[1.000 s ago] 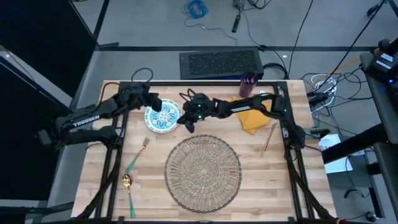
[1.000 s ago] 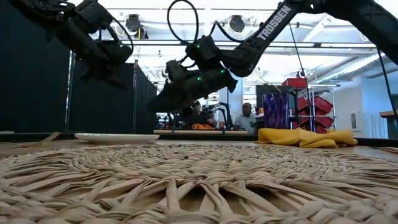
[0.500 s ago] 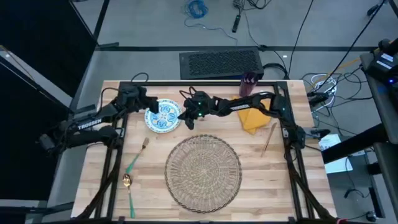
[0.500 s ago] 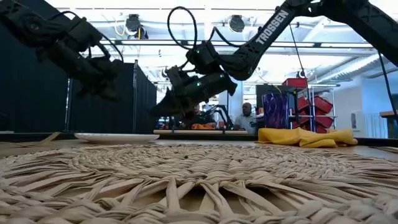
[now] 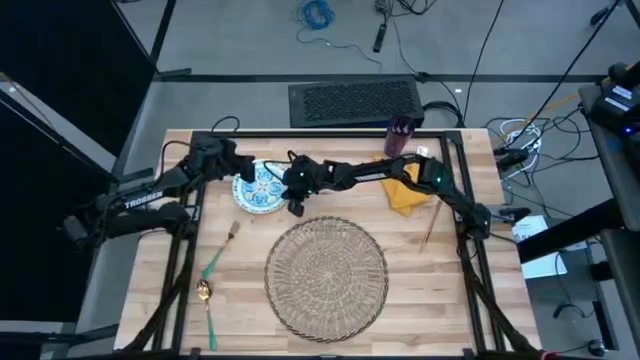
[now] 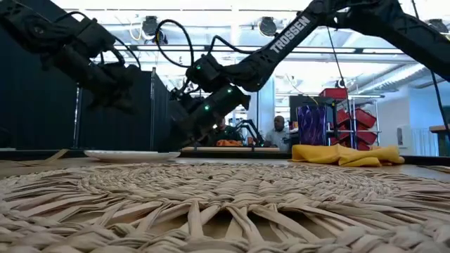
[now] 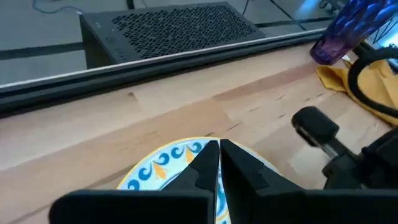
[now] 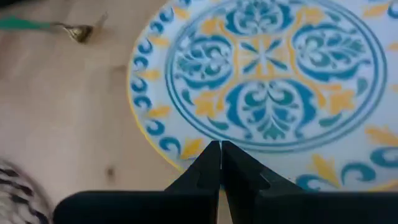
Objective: Set table place
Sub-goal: Put the white patterned plate on the brown placemat
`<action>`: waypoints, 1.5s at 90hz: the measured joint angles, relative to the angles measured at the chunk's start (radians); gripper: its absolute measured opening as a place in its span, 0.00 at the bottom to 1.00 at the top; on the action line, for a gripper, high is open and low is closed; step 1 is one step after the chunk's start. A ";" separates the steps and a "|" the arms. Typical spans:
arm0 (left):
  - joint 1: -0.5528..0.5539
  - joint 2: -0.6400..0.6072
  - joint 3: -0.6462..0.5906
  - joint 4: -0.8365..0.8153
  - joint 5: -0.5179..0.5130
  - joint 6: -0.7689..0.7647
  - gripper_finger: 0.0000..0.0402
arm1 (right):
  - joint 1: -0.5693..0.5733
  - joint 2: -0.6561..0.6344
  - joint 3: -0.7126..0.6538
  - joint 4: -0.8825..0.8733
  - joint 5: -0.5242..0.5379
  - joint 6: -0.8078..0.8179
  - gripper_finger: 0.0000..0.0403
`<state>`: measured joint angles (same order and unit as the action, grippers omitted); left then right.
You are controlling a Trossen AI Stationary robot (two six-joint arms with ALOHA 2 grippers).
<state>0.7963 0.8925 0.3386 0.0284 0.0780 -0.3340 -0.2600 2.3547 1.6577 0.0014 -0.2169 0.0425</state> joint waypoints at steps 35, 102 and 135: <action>0.000 0.000 0.001 -0.029 -0.008 0.001 0.00 | 0.000 -0.004 0.002 -0.079 0.038 -0.013 0.00; 0.002 0.001 0.114 -0.369 -0.038 -0.075 0.16 | 0.006 -0.002 -0.001 -0.077 0.035 -0.006 0.00; 0.009 0.002 0.146 -0.568 -0.114 -0.104 0.29 | 0.007 0.001 -0.004 -0.035 0.028 -0.010 0.00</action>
<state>0.8058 0.8944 0.4850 -0.5392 -0.0365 -0.4377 -0.2531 2.3558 1.6539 -0.0339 -0.1886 0.0322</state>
